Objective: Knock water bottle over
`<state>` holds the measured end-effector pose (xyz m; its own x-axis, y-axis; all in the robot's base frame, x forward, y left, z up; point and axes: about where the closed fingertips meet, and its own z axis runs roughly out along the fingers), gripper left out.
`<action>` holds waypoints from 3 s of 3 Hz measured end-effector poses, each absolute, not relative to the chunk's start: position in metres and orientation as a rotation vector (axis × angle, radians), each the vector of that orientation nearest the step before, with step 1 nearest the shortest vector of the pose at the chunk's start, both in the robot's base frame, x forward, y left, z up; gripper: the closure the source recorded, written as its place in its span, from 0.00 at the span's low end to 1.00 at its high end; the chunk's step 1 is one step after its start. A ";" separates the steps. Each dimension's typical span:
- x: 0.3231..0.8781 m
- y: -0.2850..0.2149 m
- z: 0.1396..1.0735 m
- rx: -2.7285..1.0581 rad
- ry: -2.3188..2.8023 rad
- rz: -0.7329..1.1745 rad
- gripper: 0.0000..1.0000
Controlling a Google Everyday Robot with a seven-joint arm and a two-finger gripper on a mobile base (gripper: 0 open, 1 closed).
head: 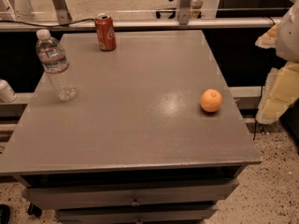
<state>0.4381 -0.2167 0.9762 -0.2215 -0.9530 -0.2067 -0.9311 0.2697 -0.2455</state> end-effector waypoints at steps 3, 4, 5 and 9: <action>0.459 -0.178 0.971 -1.687 2.168 0.066 0.00; 0.487 -0.127 0.970 -1.645 2.064 0.228 0.00; 0.507 -0.084 0.966 -1.577 1.979 0.379 0.00; 0.544 0.007 0.946 -1.422 1.706 0.601 0.00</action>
Offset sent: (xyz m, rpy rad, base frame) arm 0.0084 0.0179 -0.0092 0.1028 0.0456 0.0100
